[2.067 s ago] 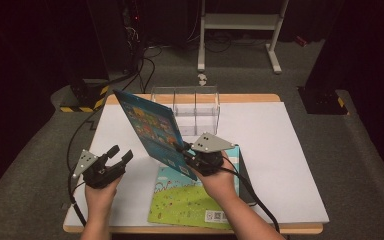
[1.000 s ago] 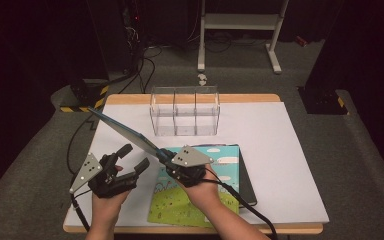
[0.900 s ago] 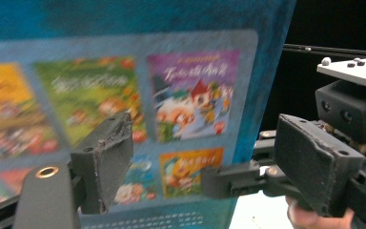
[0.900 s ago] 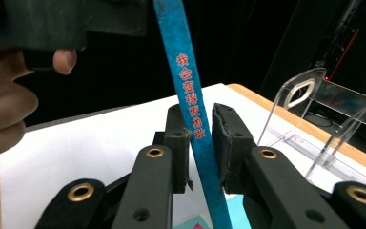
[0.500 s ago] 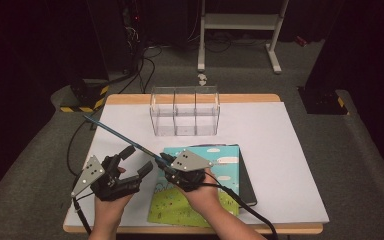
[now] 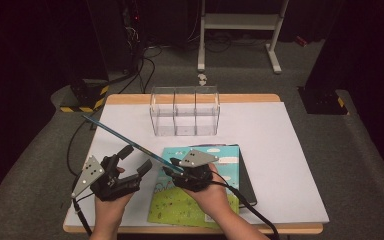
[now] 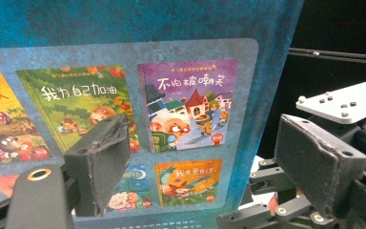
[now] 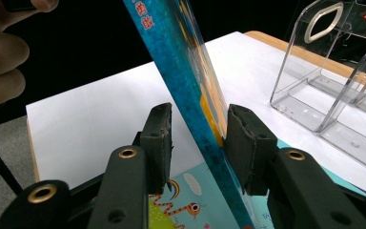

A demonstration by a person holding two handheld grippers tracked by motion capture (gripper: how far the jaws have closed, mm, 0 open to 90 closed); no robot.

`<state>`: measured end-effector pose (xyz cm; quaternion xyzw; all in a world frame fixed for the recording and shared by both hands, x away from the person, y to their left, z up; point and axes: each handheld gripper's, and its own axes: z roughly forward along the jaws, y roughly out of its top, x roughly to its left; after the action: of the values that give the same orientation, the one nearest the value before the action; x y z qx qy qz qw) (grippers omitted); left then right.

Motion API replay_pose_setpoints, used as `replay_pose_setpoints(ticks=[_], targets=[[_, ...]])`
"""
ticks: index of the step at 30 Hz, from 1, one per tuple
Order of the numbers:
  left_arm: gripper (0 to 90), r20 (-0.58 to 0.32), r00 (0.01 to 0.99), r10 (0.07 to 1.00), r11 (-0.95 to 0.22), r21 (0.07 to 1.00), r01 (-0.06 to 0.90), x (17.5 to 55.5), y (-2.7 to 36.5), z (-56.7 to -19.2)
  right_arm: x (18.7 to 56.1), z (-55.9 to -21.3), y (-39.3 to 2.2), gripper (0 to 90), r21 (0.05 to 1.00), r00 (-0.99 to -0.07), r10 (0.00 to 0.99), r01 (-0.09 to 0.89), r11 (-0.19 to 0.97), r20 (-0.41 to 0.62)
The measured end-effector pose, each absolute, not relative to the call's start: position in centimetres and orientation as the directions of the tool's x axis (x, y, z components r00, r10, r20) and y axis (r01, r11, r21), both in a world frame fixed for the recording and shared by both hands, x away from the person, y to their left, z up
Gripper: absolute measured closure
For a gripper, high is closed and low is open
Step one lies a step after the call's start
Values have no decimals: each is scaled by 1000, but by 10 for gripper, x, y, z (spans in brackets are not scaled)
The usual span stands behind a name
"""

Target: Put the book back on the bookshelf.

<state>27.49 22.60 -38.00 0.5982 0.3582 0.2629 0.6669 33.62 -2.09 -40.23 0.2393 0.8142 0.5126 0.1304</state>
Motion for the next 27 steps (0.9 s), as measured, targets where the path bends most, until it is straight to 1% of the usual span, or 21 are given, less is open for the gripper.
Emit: replay_pose_setpoints(ticks=[5,13,27], targets=[[183,-177,585,791,158,984,84,275,229,-380,336,-403,-17,665,897,-856,515,257,360,38],[183,-197,568,799,178,980,89,275,237,-380,333,-403,-7,671,900,-872,490,229,370,21],[193,-219,540,813,198,975,98,277,246,-379,329,-401,10,669,906,-889,457,220,361,34]])
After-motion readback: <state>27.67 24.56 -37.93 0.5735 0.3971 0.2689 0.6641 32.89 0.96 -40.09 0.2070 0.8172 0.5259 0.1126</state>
